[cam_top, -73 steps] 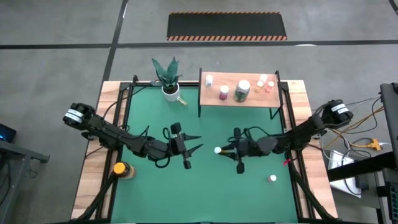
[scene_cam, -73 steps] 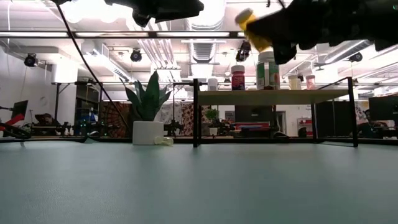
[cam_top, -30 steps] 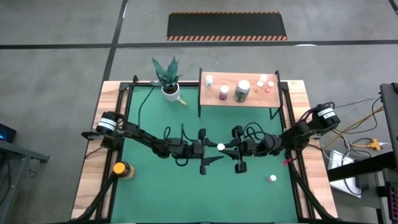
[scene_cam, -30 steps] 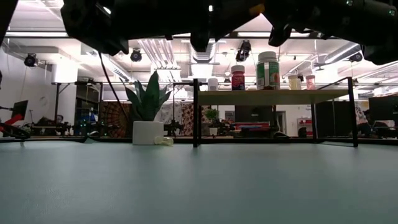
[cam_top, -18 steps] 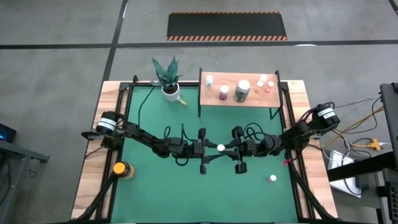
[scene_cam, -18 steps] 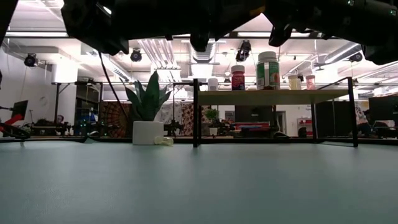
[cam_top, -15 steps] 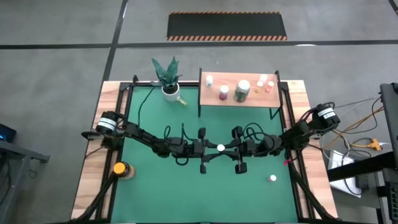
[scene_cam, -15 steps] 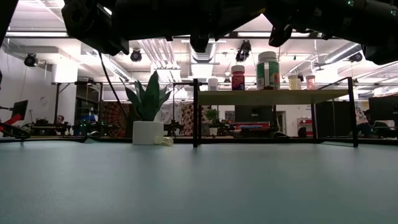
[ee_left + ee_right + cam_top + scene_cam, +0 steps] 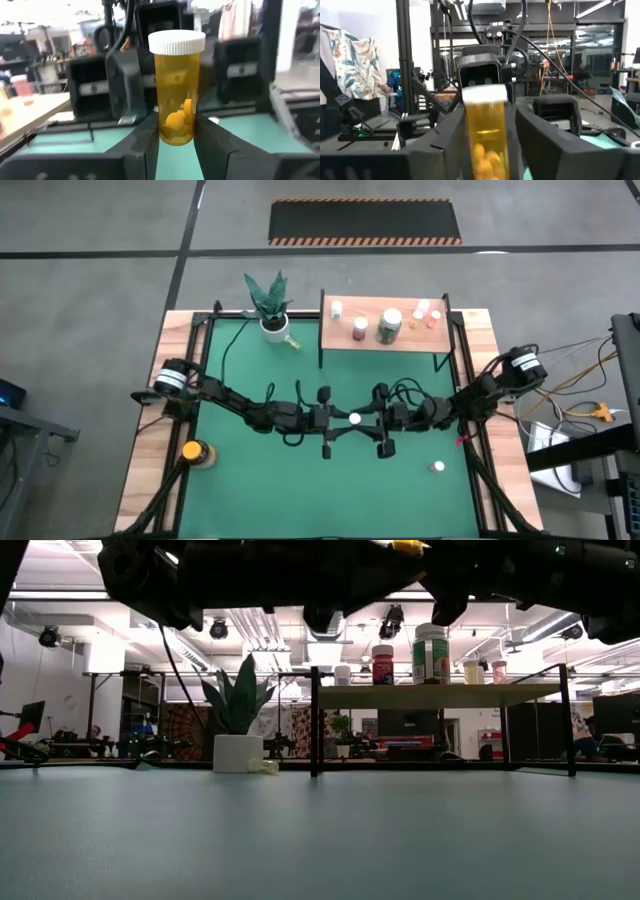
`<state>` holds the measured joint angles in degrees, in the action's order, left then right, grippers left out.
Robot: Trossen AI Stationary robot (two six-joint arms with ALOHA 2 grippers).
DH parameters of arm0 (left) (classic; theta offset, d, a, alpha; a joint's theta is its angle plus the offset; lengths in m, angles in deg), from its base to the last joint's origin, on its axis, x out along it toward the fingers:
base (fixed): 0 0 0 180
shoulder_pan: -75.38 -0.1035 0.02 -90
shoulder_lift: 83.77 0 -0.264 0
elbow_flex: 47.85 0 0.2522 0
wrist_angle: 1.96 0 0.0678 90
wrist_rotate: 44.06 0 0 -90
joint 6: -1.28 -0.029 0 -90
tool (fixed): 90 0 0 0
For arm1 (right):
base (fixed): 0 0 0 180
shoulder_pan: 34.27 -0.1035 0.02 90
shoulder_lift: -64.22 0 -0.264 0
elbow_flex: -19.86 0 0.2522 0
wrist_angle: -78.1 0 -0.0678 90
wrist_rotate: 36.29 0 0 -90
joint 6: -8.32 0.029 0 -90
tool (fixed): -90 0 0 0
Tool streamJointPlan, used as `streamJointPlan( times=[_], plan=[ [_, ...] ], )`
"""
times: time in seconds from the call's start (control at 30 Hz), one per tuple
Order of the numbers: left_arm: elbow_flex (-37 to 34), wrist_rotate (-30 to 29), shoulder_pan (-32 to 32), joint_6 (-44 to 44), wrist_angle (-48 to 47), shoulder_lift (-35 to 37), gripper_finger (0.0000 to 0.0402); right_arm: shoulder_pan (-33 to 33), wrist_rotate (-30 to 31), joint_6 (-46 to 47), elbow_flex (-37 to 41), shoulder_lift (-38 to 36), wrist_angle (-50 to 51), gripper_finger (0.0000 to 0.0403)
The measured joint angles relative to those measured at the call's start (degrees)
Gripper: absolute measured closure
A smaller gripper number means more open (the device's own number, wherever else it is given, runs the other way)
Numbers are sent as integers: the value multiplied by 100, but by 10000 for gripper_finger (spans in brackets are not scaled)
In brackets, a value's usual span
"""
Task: Pick and place medicine bottles onto shelf by color
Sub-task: Put the orange pill bottle on the shelf
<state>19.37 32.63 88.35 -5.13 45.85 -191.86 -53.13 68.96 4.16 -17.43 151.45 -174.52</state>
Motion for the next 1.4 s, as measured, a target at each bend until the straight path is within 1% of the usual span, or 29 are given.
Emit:
streamJointPlan(
  times=[0.1, 0.17, 0.23, 0.3, 0.37, 0.43, 0.57, 0.63, 0.67, 0.8, 1.03, 1.4],
  plan=[
    [-18, -266, 0, -1, -382, 46, 320, 0, -1, 157, 0, -119, 274, 211],
    [-21, -449, 2, -4, -665, 91, 322, 0, 7, 235, 0, -260, 631, 196],
    [-21, -583, 7, -4, -995, 140, 322, 4, 17, 319, -2, -498, 1160, 186],
    [-21, -643, 9, -6, -1338, 161, 322, 2, 23, 444, -80, -806, 1907, 180],
    [-21, -677, 9, -3, -1691, 184, 323, 2, 18, 563, -234, -1173, 3019, 177],
    [-21, -690, 9, -2, -1970, 196, 323, 2, 50, 721, -515, -1544, 4405, 177],
    [-21, -716, 4, 4, -2193, 196, 323, 0, 485, 990, -1328, -1941, 7280, 182],
    [-21, -716, 4, 3, -2176, 202, 323, 0, 594, 1072, -1696, -1948, 8218, 186],
    [-18, -716, 4, 3, -2163, 202, 323, 2, 604, 1077, -1842, -1910, 8470, 188],
    [10, -716, 0, 3, -2156, 204, 323, -2, 587, 900, -2151, -1715, 8663, 197],
    [-3, -716, 0, 7, -2163, 204, 323, -2, 585, 728, -2299, -1592, 8705, 226],
    [-7, -719, -4, 9, -2183, 204, 323, -2, 579, 755, -2299, -1595, 8714, 300]
  ],
)
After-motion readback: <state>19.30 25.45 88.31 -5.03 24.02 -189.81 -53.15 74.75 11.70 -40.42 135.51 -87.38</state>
